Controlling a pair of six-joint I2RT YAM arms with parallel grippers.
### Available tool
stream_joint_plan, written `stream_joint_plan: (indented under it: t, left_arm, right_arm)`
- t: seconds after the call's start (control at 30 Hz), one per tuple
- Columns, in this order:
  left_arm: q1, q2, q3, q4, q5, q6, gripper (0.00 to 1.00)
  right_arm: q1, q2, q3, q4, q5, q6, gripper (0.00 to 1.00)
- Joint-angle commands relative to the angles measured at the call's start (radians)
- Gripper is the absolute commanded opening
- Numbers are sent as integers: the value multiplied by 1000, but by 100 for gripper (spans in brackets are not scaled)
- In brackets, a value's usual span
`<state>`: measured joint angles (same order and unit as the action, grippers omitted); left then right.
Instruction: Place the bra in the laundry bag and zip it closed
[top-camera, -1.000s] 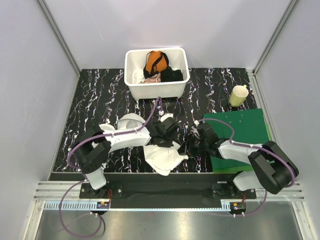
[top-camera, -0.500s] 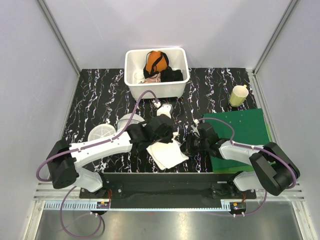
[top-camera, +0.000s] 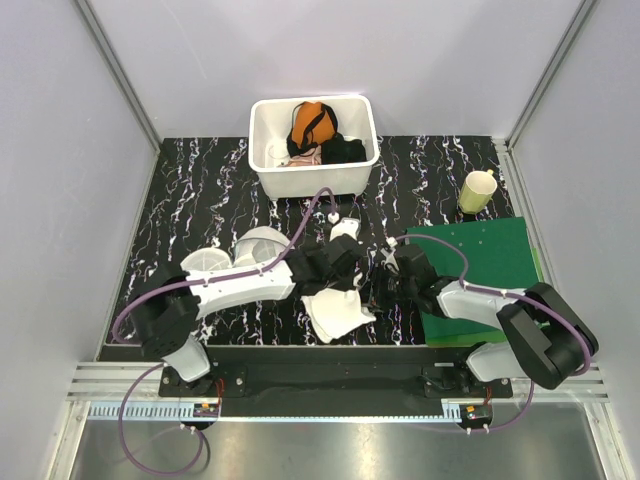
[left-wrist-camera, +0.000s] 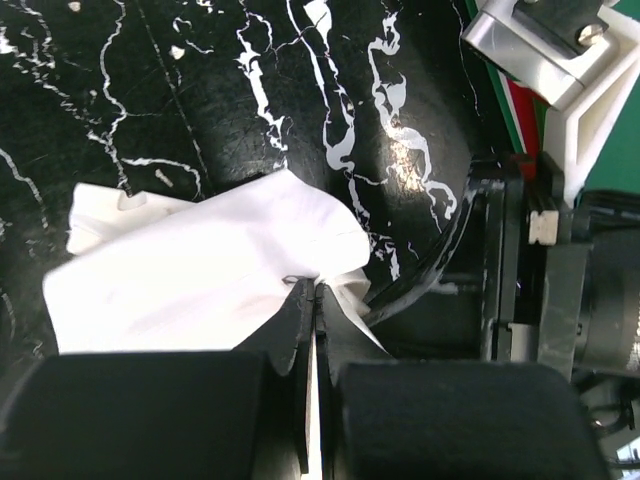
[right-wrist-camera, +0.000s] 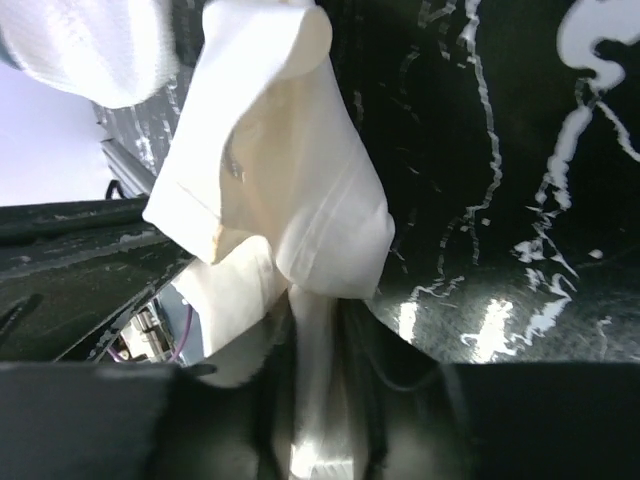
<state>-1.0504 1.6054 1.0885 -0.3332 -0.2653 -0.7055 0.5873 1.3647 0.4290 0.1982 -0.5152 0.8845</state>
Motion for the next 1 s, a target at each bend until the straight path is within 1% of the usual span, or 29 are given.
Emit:
stream_joint_plan:
  t: [0.0, 0.1, 0.13, 0.23, 0.27, 0.33, 0.37, 0.47, 0.5, 0.57, 0.6, 0.63, 0.67, 0.7, 0.77, 0.8, 0.87, 0.9, 0.97]
  left_arm:
    - [0, 44, 45, 92, -2, 20, 0]
    - [0, 60, 36, 106, -6, 21, 0]
    - [0, 67, 34, 112, -5, 20, 0]
    - [0, 70, 24, 131, 12, 12, 0]
    - [0, 70, 25, 137, 15, 11, 0]
    - [0, 70, 27, 140, 20, 11, 0]
    - [0, 70, 27, 141, 23, 11, 0]
    - [0, 68, 33, 148, 41, 18, 0]
    - [0, 68, 33, 149, 46, 20, 0]
    - [0, 68, 31, 154, 54, 20, 0]
    - [0, 70, 31, 152, 55, 20, 0]
    - [0, 70, 30, 152, 55, 20, 0]
    - [0, 71, 30, 152, 57, 21, 0]
    - [0, 73, 27, 152, 63, 21, 0]
    - [0, 76, 30, 160, 74, 21, 0]
    - [0, 80, 28, 163, 84, 21, 0]
    - [0, 83, 30, 172, 95, 17, 0]
    - [0, 88, 31, 174, 104, 15, 0]
    - [0, 93, 33, 180, 113, 12, 0]
  right_arm:
    - [3, 19, 54, -60, 27, -57, 34]
    - [3, -2, 95, -239, 99, -107, 40]
    - [3, -18, 97, -275, 139, -108, 42]
    - [3, -100, 90, -379, 193, -99, 49]
    - [3, -151, 93, -403, 207, -93, 54]
    - [3, -200, 97, -466, 242, -84, 58]
    - [2, -244, 103, -486, 251, -81, 62]
    - [3, -315, 114, -560, 282, -78, 69]
    - [3, -329, 113, -592, 299, -76, 74]
    - [2, -380, 108, -620, 316, -72, 79]
    - [2, -398, 103, -629, 325, -67, 85]
    - [0, -415, 97, -641, 328, -61, 88]
    - [0, -453, 80, -641, 327, -47, 92]
    - [0, -472, 71, -629, 313, -39, 99]
    - [0, -513, 25, -580, 269, -32, 100]
    - [0, -521, 8, -516, 211, -33, 100]
    - [0, -533, -37, -459, 163, -15, 100]
    - [0, -532, -58, -385, 120, -7, 100]
    - [0, -512, -116, -300, 87, 28, 100]
